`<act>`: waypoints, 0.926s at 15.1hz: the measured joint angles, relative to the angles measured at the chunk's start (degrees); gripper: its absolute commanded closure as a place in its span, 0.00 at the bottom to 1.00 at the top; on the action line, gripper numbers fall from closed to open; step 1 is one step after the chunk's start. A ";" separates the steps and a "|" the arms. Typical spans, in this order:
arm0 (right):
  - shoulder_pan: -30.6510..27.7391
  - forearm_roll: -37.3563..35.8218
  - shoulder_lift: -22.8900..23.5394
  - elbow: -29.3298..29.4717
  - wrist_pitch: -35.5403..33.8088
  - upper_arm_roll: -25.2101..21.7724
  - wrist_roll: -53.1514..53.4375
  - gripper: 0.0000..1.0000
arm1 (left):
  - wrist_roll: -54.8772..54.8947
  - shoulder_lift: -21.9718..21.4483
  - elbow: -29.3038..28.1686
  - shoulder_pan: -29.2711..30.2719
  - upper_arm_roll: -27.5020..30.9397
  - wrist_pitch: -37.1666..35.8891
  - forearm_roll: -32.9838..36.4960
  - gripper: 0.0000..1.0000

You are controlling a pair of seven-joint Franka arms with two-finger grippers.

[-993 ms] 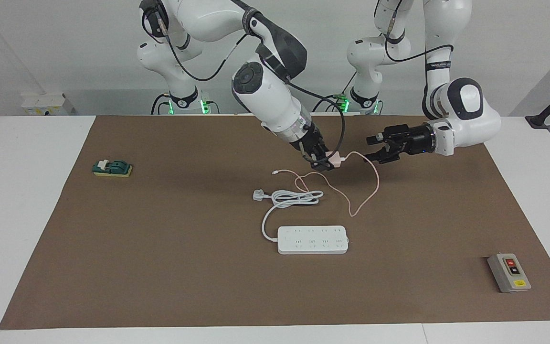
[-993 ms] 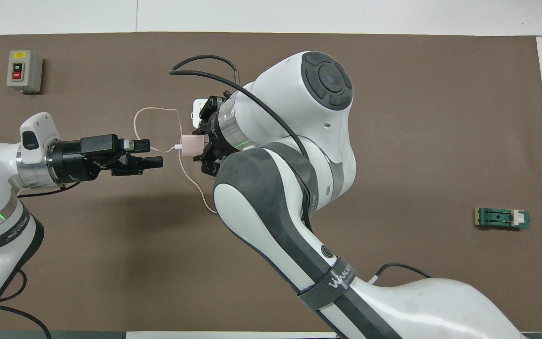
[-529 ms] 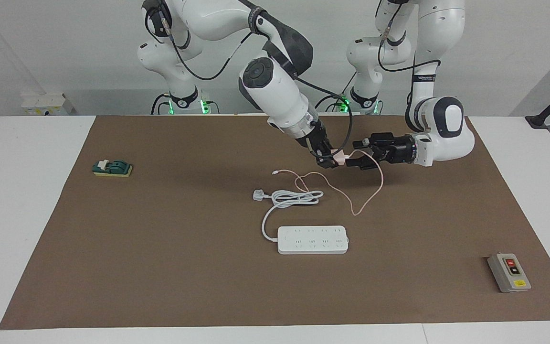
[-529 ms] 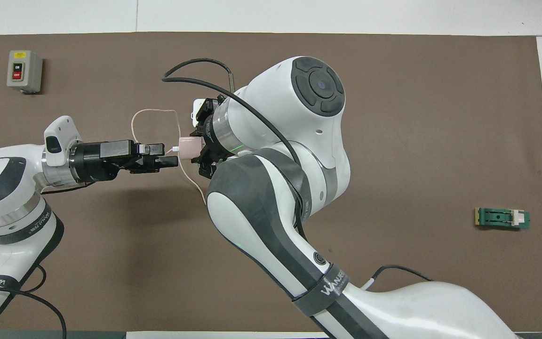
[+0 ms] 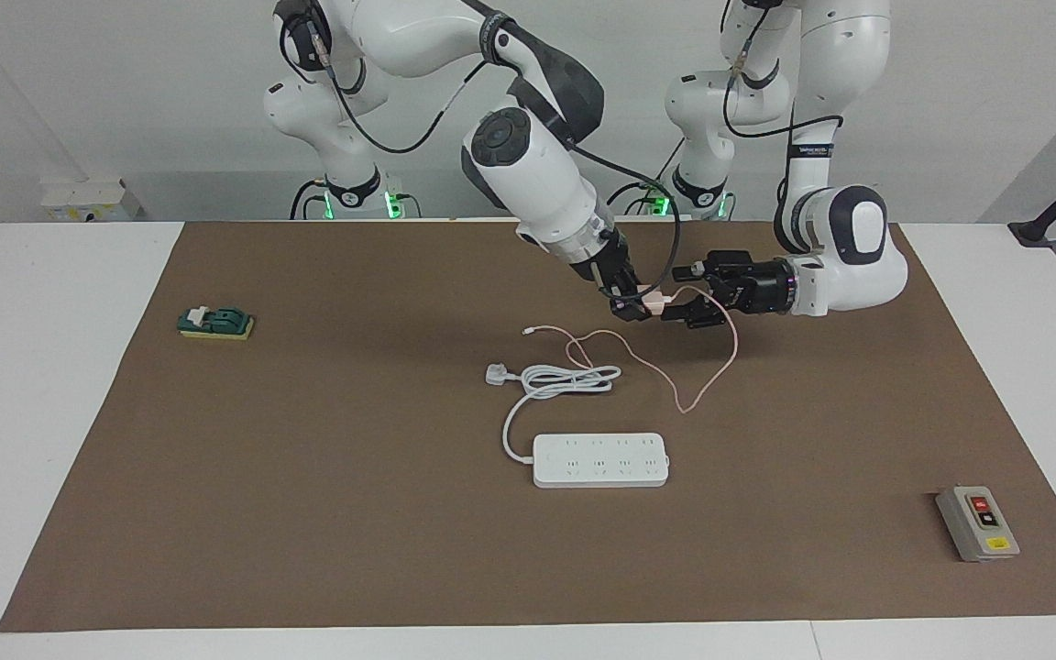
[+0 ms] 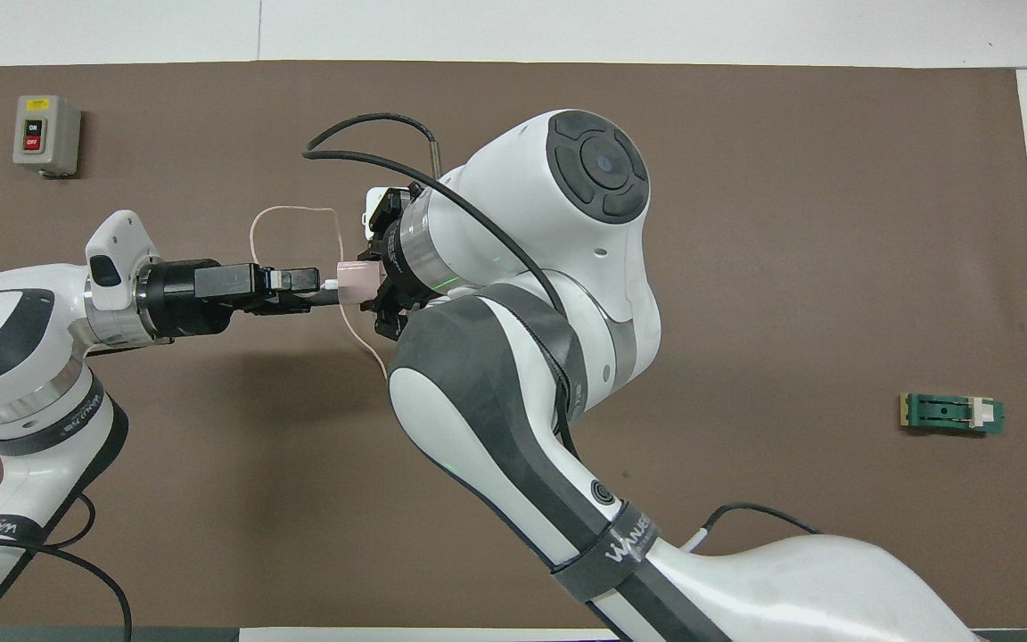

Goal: Plug charger into power strip
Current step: 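Grasp the charger with the left gripper while the right gripper holds it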

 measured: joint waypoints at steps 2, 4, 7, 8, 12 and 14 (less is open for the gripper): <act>0.00 0.00 0.00 0.00 0.00 0.00 0.00 1.00 | 1.66 0.10 0.09 -0.67 0.00 0.16 0.00 0.13; 0.00 0.00 0.00 0.00 0.00 0.00 0.00 1.00 | 2.79 0.17 0.15 -1.18 -0.01 0.31 -0.02 0.23; 0.00 0.00 0.00 0.00 0.00 0.00 0.00 1.00 | 3.32 0.44 0.65 -1.35 0.05 0.55 -0.04 0.28; 0.00 0.00 0.00 0.00 0.00 0.00 0.00 1.00 | 3.34 0.51 0.78 -1.35 0.08 0.67 -0.04 0.29; 0.00 0.00 0.00 0.00 0.00 0.00 0.00 1.00 | 3.38 0.57 0.85 -1.36 0.13 2.30 -0.09 0.55; 0.00 0.00 0.00 0.00 0.00 0.00 0.00 1.00 | 3.38 0.59 0.86 -1.36 0.13 2.72 -0.28 0.63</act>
